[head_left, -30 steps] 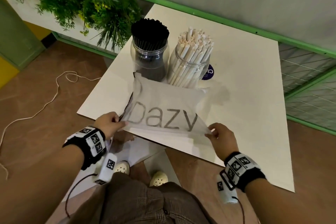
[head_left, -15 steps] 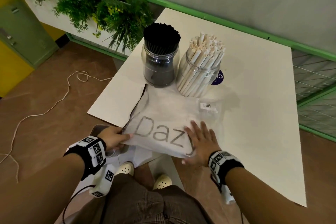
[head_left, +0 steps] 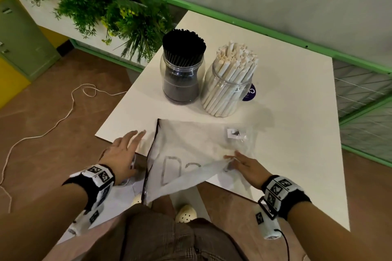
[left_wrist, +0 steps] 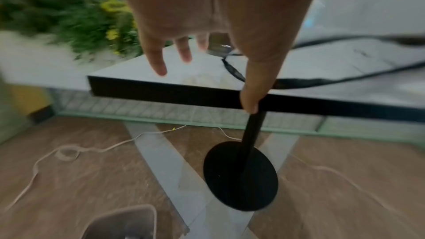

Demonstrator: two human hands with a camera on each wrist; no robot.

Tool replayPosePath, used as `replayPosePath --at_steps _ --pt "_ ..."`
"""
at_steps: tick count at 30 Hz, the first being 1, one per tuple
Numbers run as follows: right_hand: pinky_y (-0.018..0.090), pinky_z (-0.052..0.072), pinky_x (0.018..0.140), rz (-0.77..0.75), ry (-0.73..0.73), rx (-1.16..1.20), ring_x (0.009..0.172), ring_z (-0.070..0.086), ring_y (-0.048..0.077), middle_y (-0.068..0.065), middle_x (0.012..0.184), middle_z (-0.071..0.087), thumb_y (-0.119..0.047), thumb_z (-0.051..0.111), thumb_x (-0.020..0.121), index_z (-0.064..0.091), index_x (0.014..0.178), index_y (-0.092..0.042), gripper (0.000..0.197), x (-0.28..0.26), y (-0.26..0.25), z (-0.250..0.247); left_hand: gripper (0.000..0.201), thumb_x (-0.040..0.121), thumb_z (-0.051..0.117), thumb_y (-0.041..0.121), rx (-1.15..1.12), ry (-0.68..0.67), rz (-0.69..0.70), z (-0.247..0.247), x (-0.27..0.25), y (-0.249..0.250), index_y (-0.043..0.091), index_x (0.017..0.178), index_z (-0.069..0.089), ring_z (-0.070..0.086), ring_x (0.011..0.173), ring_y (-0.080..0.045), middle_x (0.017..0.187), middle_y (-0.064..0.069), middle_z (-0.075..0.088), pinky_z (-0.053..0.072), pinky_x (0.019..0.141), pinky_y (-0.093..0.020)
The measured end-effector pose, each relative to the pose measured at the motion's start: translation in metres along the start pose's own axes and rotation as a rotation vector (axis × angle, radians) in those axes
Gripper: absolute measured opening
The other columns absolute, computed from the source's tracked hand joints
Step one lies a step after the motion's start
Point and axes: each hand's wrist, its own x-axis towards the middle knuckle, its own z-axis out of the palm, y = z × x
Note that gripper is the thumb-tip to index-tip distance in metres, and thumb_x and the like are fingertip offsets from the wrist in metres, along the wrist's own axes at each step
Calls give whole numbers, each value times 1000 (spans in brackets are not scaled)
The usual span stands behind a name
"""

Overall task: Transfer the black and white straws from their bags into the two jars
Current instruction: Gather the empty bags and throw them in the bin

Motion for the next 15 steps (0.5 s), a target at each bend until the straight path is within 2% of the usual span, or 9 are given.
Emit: replayPosePath --at_steps 2,4,5,7,8,10,12,14,15 --pt "29 19 115 38 3 -2 142 27 13 -4 153 33 -47 39 98 70 93 -46 32 2 -2 -2 128 53 80 35 161 30 192 4 4 15 35 148 -6 31 132 -37 155 -8 16 42 98 -52" --pt "32 22 115 63 24 19 139 33 16 -1 150 39 -56 38 94 71 80 -43 38 0 -7 -4 129 47 80 34 321 71 355 4 12 26 34 149 2 31 135 -39 156 -9 13 36 101 -56" --pt "34 23 114 68 39 39 137 37 18 1 148 43 -59 37 92 71 78 -43 40 -1 -10 -5 127 46 80 31 394 59 433 9 16 27 33 149 6 24 139 -37 159 -6 2 28 105 -57" --pt "37 24 114 62 52 62 133 41 20 5 144 48 -54 33 97 70 75 -47 45 -4 -16 -6 117 52 76 33 447 -20 482 14 17 34 37 148 10 1 144 -31 157 2 -22 2 111 -54" --pt "38 24 114 69 53 62 132 42 20 5 143 49 -52 31 99 70 73 -49 47 -5 -17 -6 107 56 74 37 460 -40 489 18 17 37 39 146 15 -4 144 -30 157 4 -21 -4 111 -53" --pt "37 25 114 92 48 61 129 45 21 5 141 51 -54 30 99 70 72 -47 48 -8 -19 -7 84 69 67 38 476 -69 488 21 16 43 39 141 25 -2 146 -28 159 5 -6 -2 113 -53" --pt "34 30 109 105 49 54 121 51 21 4 130 59 -52 30 100 69 75 -39 49 -11 -17 -10 66 73 62 25 336 -83 451 21 15 42 34 134 41 15 145 -25 157 3 19 11 113 -51" --pt "30 39 94 138 73 0 100 58 21 4 104 67 -49 30 101 67 72 -31 50 -14 -16 -20 45 73 64 21 -34 29 371 14 16 44 28 117 58 45 129 -28 134 -3 53 33 104 -45" --pt "30 42 83 156 91 -29 86 59 21 4 89 66 -50 32 100 67 70 -27 51 -15 -16 -26 28 81 62 23 -233 99 258 6 17 46 24 109 61 57 114 -28 115 -5 62 41 93 -34"
